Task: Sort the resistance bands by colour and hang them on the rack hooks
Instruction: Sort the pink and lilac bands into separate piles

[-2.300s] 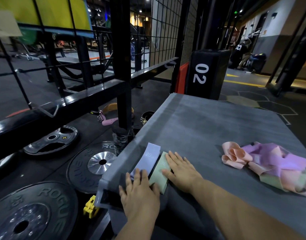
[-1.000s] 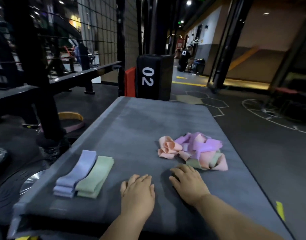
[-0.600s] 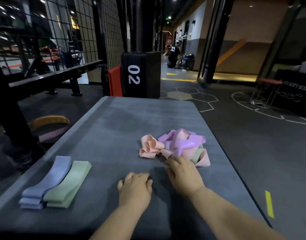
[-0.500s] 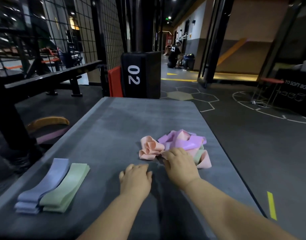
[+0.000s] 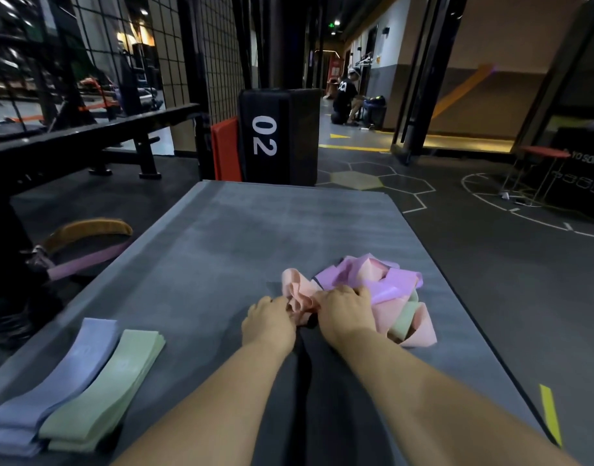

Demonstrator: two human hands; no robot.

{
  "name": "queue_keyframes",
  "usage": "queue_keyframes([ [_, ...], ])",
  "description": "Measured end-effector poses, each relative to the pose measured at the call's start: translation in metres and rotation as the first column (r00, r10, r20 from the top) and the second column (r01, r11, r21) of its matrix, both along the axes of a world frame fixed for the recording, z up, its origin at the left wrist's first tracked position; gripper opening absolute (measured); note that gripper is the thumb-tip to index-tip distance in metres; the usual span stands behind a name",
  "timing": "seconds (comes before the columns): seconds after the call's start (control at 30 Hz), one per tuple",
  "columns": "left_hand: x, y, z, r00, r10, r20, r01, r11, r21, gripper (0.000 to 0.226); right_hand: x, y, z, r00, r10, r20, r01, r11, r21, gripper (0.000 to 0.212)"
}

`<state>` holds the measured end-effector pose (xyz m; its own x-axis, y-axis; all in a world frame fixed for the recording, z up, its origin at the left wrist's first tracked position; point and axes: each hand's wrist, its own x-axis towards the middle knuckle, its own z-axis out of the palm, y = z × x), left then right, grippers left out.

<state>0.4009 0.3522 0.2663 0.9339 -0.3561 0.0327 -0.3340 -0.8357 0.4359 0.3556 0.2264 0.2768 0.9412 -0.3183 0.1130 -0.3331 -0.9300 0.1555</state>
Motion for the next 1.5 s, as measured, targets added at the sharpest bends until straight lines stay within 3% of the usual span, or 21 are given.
queue_keyframes([
  [0.13, -0.008, 0.008, -0.001, 1.000, -0.005, 0.018, 0.007, 0.996, -0.086, 0.016, -0.009, 0.005, -0.002, 0.996, 0.040, 0.083, -0.041, 0.999, 0.013, 0.027],
  [0.23, -0.017, 0.023, 0.003, 0.998, -0.023, 0.063, 0.035, 0.978, -0.203, 0.012, -0.024, 0.009, 0.006, 0.960, 0.121, 0.251, -0.134, 0.990, 0.038, 0.002],
  [0.37, -0.038, 0.055, 0.018, 0.997, -0.072, -0.025, 0.062, 0.954, -0.294, 0.020, -0.056, 0.011, 0.017, 0.914, 0.170, 0.368, -0.219, 0.971, 0.094, 0.009],
  [0.53, -0.069, 0.093, 0.037, 0.991, -0.097, -0.095, 0.071, 0.966, -0.247, 0.016, -0.100, 0.020, 0.038, 0.932, 0.142, 0.333, -0.247, 0.922, 0.298, 0.032],
  [0.63, -0.096, 0.111, 0.045, 0.990, -0.069, -0.124, 0.041, 0.974, -0.222, 0.014, -0.134, 0.024, 0.045, 0.951, 0.012, 0.310, -0.187, 0.820, 0.541, 0.018],
  [0.67, -0.104, 0.116, 0.045, 0.988, -0.053, -0.144, 0.018, 0.972, -0.232, 0.012, -0.145, 0.024, 0.047, 0.961, -0.028, 0.276, -0.145, 0.799, 0.584, 0.025],
  [0.73, -0.119, 0.124, 0.043, 0.983, -0.036, -0.180, -0.014, 0.964, -0.266, 0.011, -0.163, 0.019, 0.045, 0.967, -0.116, 0.227, -0.055, 0.773, 0.632, 0.036],
  [0.87, -0.140, 0.129, 0.041, 0.976, -0.019, -0.218, -0.042, 0.961, -0.273, 0.009, -0.191, 0.009, 0.041, 0.948, -0.249, 0.200, 0.041, 0.716, 0.697, 0.029],
  [1.03, -0.145, 0.131, 0.047, 0.971, 0.000, -0.239, -0.080, 0.941, -0.328, 0.015, -0.213, 0.002, 0.037, 0.917, -0.339, 0.209, 0.041, 0.603, 0.797, 0.011],
  [1.23, -0.132, 0.131, 0.050, 0.951, -0.036, -0.308, -0.119, 0.875, -0.469, 0.029, -0.226, -0.012, 0.034, 0.879, -0.427, 0.214, 0.022, 0.484, 0.875, 0.009],
  [1.37, -0.126, 0.132, 0.041, 0.935, -0.090, -0.342, -0.117, 0.834, -0.540, 0.033, -0.227, -0.025, 0.042, 0.869, -0.431, 0.243, 0.000, 0.491, 0.871, 0.005],
  [1.5, -0.123, 0.126, 0.028, 0.937, -0.118, -0.330, -0.065, 0.866, -0.495, 0.036, -0.224, -0.031, 0.036, 0.894, -0.394, 0.215, 0.066, 0.589, 0.805, 0.005],
])
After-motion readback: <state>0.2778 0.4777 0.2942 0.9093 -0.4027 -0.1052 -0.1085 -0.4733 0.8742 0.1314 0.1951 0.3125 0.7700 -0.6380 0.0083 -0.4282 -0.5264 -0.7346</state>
